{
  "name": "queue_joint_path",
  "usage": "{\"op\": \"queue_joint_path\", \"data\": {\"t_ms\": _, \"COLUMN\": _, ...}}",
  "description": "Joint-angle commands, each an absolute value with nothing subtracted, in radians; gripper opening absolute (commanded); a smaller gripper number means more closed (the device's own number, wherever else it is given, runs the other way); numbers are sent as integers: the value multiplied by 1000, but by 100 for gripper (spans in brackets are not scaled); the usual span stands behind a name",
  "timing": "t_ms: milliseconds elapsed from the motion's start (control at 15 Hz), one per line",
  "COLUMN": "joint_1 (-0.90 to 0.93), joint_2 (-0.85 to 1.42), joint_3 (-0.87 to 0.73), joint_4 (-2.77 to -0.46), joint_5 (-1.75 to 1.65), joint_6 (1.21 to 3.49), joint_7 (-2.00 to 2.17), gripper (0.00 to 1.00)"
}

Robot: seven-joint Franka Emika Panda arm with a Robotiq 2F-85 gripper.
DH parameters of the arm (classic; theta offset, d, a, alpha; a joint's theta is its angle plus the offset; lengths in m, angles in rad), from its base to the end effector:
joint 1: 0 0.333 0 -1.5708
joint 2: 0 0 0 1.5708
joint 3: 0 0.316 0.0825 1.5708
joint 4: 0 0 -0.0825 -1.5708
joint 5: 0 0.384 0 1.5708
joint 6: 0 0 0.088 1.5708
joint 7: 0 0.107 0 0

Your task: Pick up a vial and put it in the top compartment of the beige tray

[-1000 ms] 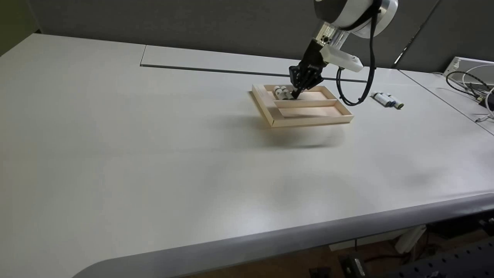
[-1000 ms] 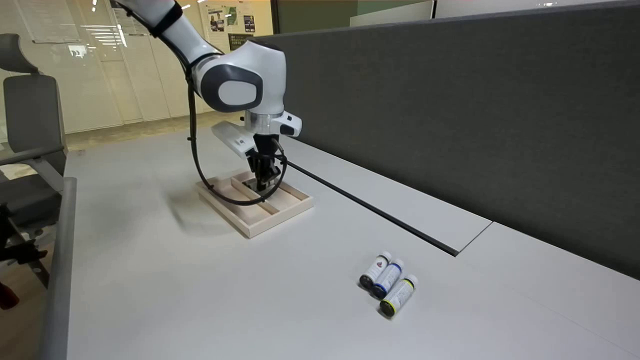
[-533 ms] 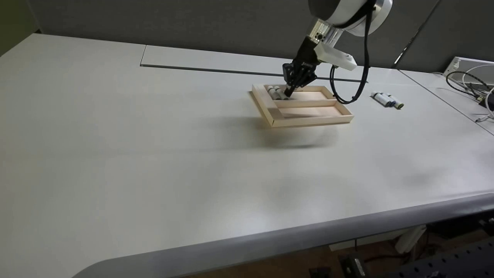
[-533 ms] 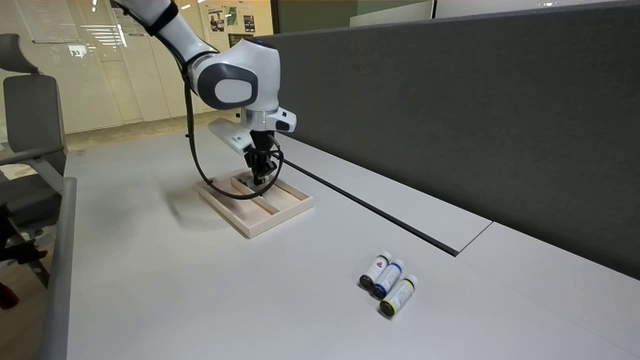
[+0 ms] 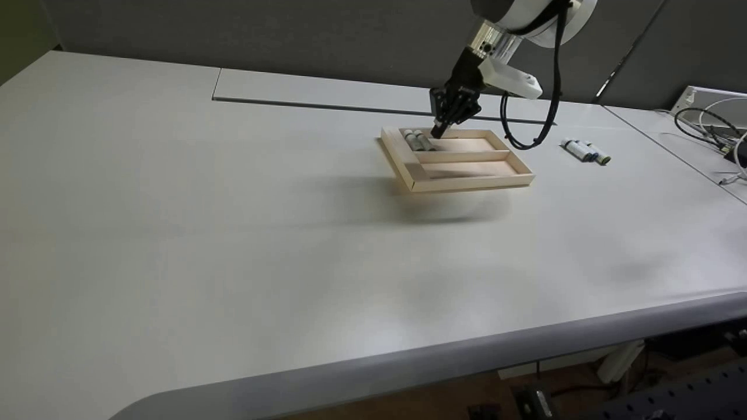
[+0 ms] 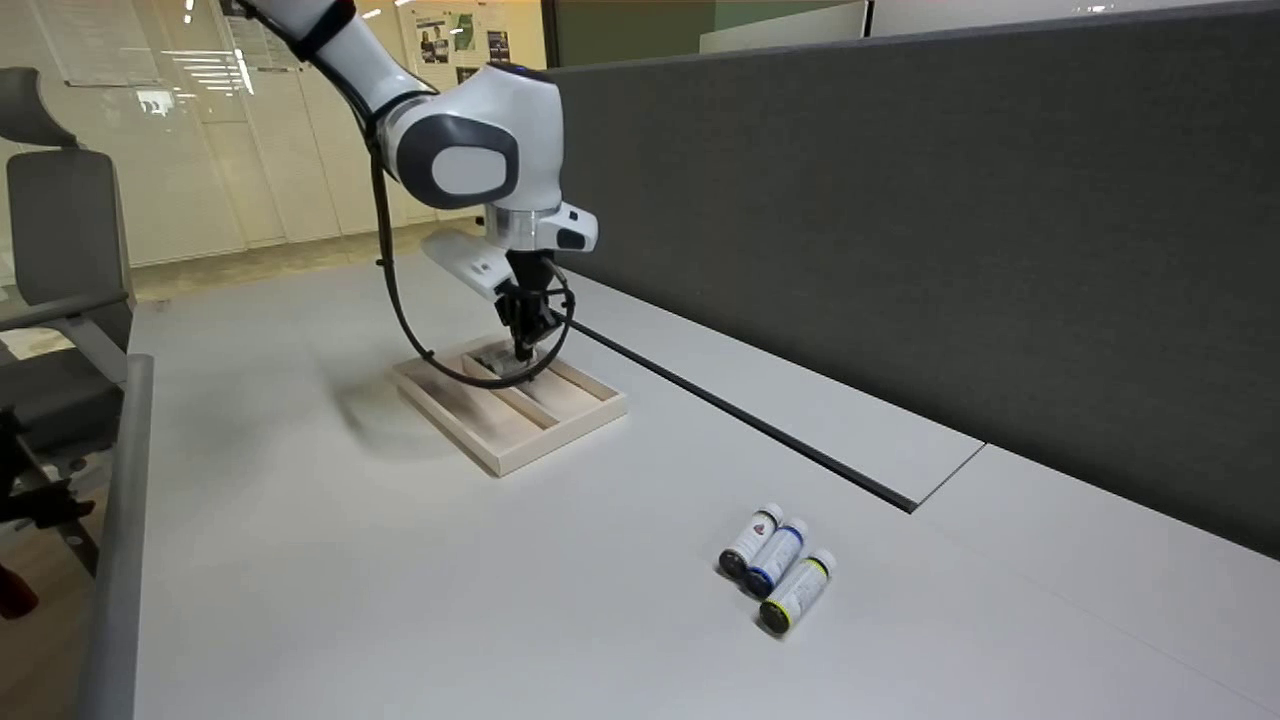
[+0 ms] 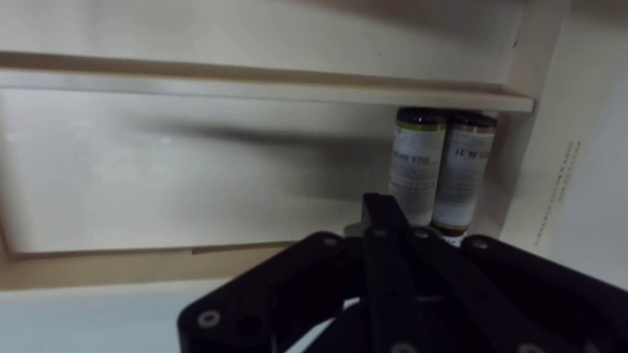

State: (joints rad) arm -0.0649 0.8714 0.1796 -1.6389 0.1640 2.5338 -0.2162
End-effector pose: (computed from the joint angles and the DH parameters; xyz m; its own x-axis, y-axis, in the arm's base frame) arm 0.6780 0.0633 0.1143 0.9906 0.1249 0.0558 0.1344 -0.9651 -0.2246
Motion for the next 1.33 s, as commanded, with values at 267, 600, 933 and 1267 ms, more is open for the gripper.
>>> {"op": "queue_joint_path", "data": {"t_ms": 267, "joint_1": -70, "joint_2": 659, "joint_3": 122, "joint_4": -1685, "joint_5": 98, "joint_6": 2400, "joint_7": -224, "gripper": 26}}
{"op": "queue_joint_path", "data": {"t_ms": 600, "joint_1": -65, "joint_2": 572, "joint_3": 66, "joint_4": -1651, "joint_5": 55, "joint_6": 2209, "joint_7": -223, "gripper": 54}}
{"op": "queue_joint_path", "data": {"t_ms": 933, "joint_1": -69, "joint_2": 560, "joint_3": 47, "joint_4": -1635, "joint_5": 54, "joint_6": 2151, "joint_7": -235, "gripper": 87}}
{"op": "queue_joint_path", "data": {"t_ms": 1267, "joint_1": -67, "joint_2": 564, "joint_3": 46, "joint_4": -1636, "joint_5": 55, "joint_6": 2147, "joint_7": -239, "gripper": 87}}
